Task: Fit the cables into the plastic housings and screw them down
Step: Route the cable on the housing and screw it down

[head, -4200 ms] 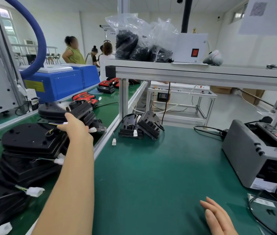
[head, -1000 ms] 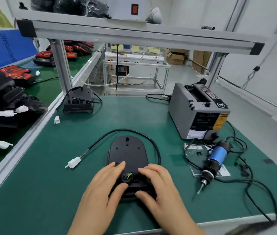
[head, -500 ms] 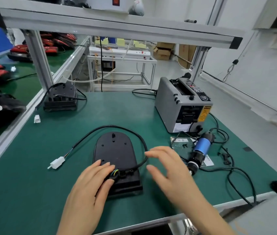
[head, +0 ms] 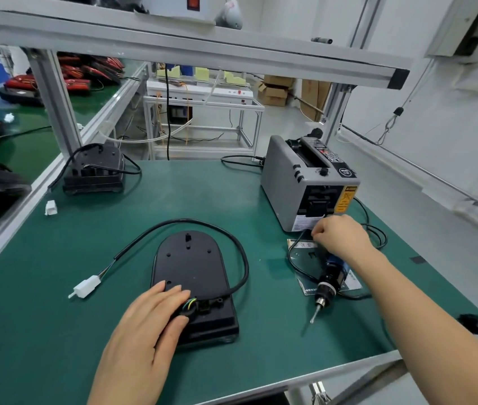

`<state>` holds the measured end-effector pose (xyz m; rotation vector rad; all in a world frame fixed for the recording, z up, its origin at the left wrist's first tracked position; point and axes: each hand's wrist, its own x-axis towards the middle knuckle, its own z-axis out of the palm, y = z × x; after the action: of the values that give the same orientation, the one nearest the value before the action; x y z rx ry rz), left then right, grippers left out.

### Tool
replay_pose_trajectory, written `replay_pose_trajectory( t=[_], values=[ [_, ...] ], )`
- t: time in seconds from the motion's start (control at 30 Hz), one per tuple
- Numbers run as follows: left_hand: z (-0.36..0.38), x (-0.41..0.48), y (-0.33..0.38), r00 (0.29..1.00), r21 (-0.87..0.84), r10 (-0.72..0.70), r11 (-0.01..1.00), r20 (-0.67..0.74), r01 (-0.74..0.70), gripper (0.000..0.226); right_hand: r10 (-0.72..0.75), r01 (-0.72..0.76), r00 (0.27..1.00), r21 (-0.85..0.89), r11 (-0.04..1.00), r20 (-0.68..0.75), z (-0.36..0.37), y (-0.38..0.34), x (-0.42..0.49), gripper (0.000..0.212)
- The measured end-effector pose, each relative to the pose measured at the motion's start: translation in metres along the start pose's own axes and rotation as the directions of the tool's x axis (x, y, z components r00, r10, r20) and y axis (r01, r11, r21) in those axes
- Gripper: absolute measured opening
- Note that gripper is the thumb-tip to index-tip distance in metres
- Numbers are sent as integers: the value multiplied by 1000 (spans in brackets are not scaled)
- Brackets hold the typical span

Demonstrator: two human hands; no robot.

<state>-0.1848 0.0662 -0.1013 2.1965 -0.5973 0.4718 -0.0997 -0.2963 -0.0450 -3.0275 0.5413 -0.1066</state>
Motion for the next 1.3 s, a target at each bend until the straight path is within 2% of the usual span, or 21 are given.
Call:
replay_pose_trajectory(
  t=[0.17, 0.3, 0.53, 0.6, 0.7, 0.77, 0.83, 0.9, 0.97, 1.07, 1.17, 1.3],
  values=[
    [-1, 0, 1, 1000, -7, 12, 1000, -2, -12, 40, -32, 35, 999, -113, 993, 23, 8, -8, 9, 26],
    [-1, 1, 1, 1000, -3, 20, 1000, 0, -20, 48, -61, 59, 998, -173, 983, -5, 11, -10, 13, 22],
    [-2, 0, 1, 1000, 9, 6, 1000, 1, -6, 38, -126, 100, 990, -333, 938, -59, 12, -9, 11, 25],
    [-2, 0, 2, 1000, 16, -5, 1000, -2, 5, 39, -107, 79, 992, -319, 944, -72, 3, -15, 4, 24],
    [-3, 0, 3, 999, 20, -33, 999, -2, 33, 32, -90, 83, 992, -89, 993, -85, -18, -34, -14, 20],
    [-4, 0, 4, 998, -16, -60, 998, 10, 60, 29, -106, 105, 994, 272, 957, -11, -30, -57, -36, 17],
    [-7, 4, 7, 994, -84, -109, 991, -14, 107, 23, -162, 39, 980, 684, 728, 116, -35, -87, -64, 17],
    [-9, 11, 13, 987, -109, -135, 986, -89, 125, 19, -245, -34, 953, 868, 496, 177, -34, -113, -89, 19],
    [-9, 22, 21, 983, -99, -106, 991, -149, 92, 25, -299, -99, 931, 934, 343, 208, -32, -133, -107, 18],
    [-8, 38, 32, 984, -157, -109, 984, -142, 86, 32, -363, -163, 900, 959, 234, 241, -31, -152, -120, 13],
    [-9, 47, 36, 985, -175, -108, 981, -136, 84, 34, -391, -160, 893, 969, 188, 223, -29, -158, -124, 14],
    [-15, 48, 33, 990, -149, -64, 988, -124, 46, 26, -422, -142, 882, 972, 187, 211, -27, -158, -127, 18]
  ],
)
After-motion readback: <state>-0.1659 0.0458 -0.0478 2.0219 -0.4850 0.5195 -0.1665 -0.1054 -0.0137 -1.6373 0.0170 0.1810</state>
